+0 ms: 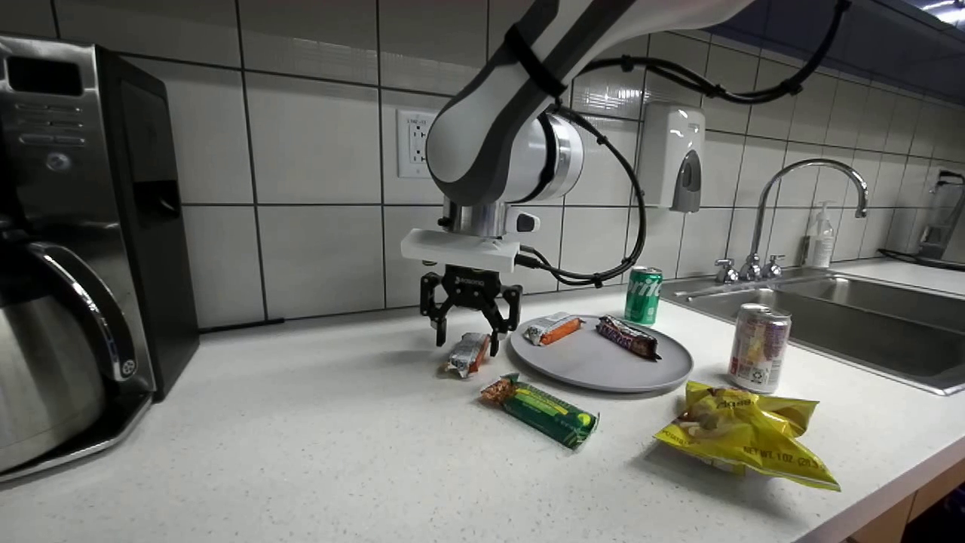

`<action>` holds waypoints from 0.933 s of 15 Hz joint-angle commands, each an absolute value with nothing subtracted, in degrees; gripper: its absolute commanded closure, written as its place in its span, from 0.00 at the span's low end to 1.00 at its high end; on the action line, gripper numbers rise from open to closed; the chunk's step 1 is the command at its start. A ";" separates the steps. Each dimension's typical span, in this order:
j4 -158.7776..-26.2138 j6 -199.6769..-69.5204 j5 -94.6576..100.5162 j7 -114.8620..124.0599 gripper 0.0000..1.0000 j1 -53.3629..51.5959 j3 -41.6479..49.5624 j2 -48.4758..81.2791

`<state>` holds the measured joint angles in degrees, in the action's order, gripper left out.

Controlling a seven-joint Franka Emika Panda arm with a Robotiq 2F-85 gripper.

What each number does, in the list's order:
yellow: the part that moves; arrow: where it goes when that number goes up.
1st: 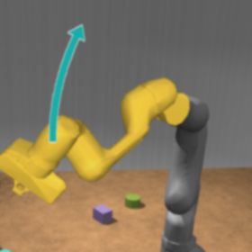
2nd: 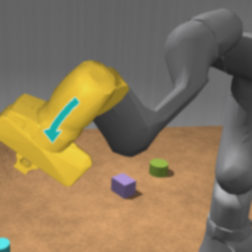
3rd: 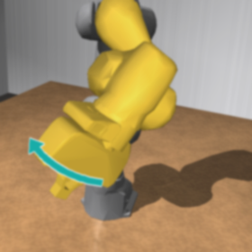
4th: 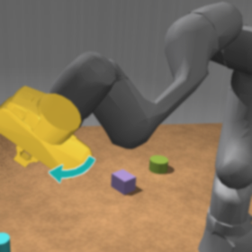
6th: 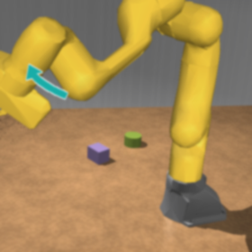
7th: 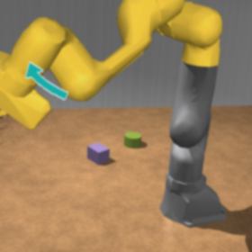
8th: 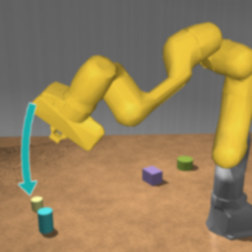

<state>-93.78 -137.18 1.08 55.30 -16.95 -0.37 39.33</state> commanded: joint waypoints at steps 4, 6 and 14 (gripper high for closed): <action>-93.02 -137.27 -0.30 53.14 0.70 -16.27 -1.03 39.48; -93.15 -137.23 -0.13 53.29 0.84 -16.38 -0.87 39.23; -96.11 -137.87 1.58 53.44 0.84 -17.87 -0.05 35.00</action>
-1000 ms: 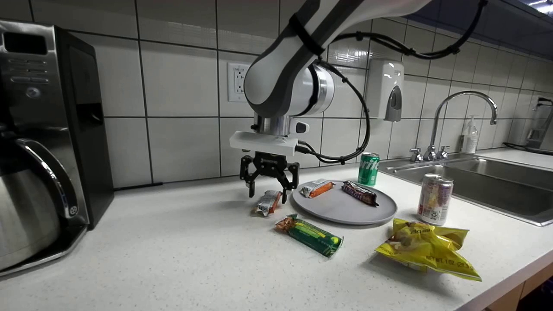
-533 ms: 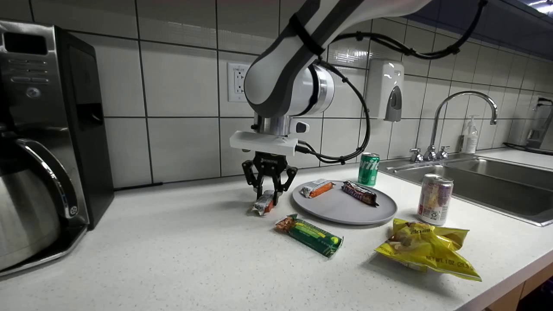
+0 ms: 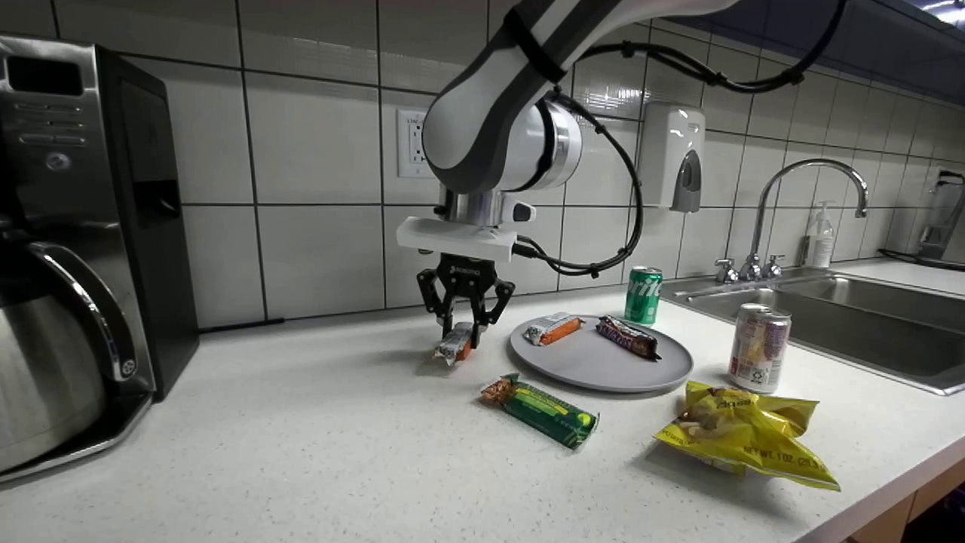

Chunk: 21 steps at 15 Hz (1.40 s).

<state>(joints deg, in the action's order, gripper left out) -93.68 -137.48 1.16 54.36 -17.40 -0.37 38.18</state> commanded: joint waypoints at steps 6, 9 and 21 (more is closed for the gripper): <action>-98.40 -138.05 2.92 56.32 0.84 -18.57 1.87 31.93; -99.78 -138.17 3.04 59.43 0.84 -18.72 3.33 30.58; -107.83 -136.79 10.40 78.31 0.84 -19.98 6.05 24.35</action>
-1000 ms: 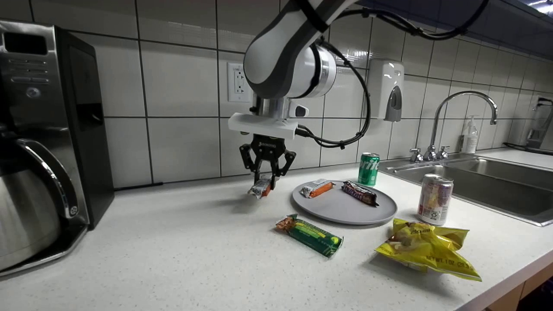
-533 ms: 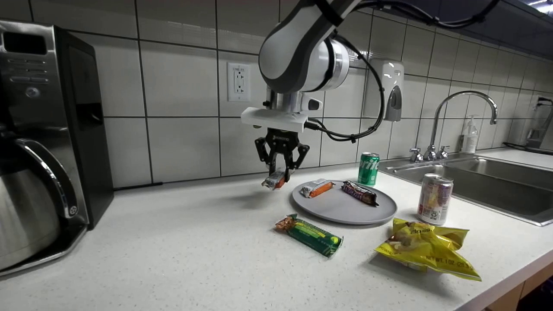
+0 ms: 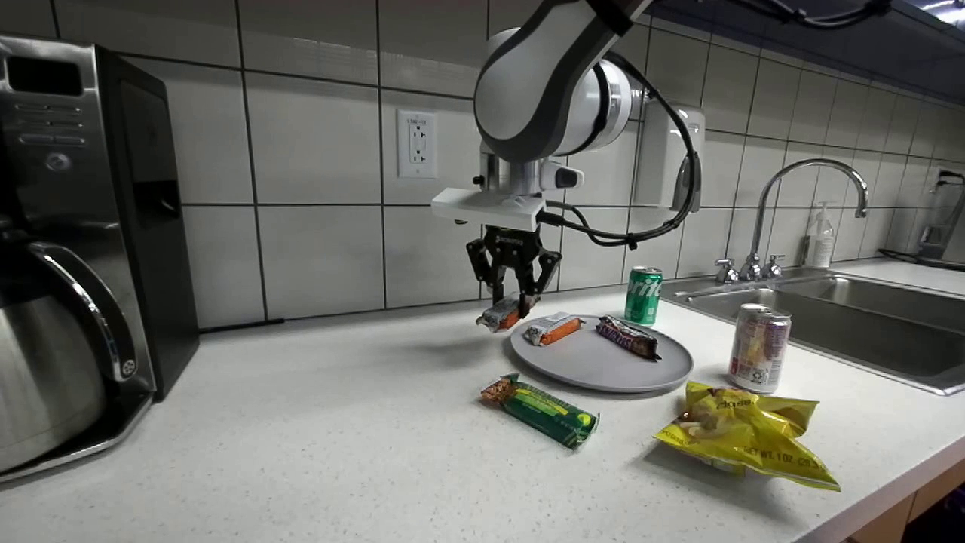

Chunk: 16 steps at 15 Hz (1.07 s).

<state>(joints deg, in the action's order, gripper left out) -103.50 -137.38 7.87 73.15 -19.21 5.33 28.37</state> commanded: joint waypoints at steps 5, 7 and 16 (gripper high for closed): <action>-111.48 -136.29 12.72 84.24 0.84 -19.17 5.86 22.01; -112.29 -136.11 13.46 85.79 0.84 -18.93 5.83 21.59; -113.61 -135.40 13.88 87.78 0.84 -17.03 6.09 22.00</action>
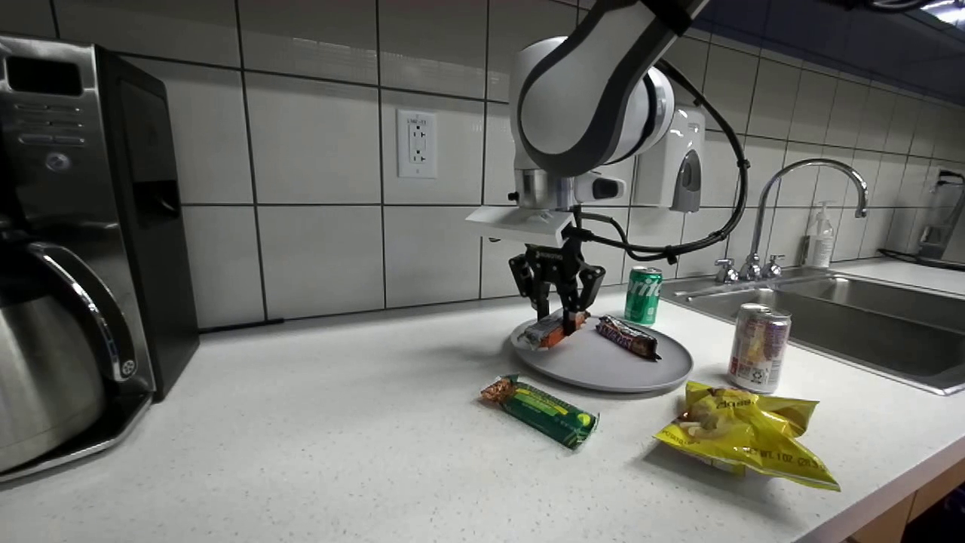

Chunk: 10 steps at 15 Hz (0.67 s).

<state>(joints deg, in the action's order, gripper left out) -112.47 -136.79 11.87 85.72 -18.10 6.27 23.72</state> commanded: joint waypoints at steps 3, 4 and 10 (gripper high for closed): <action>-112.70 -135.06 14.04 87.38 0.84 -16.23 6.53 22.92; -112.56 -135.09 14.10 87.28 0.84 -15.95 6.58 23.09; -111.46 -134.98 13.83 86.87 0.84 -14.81 6.50 24.99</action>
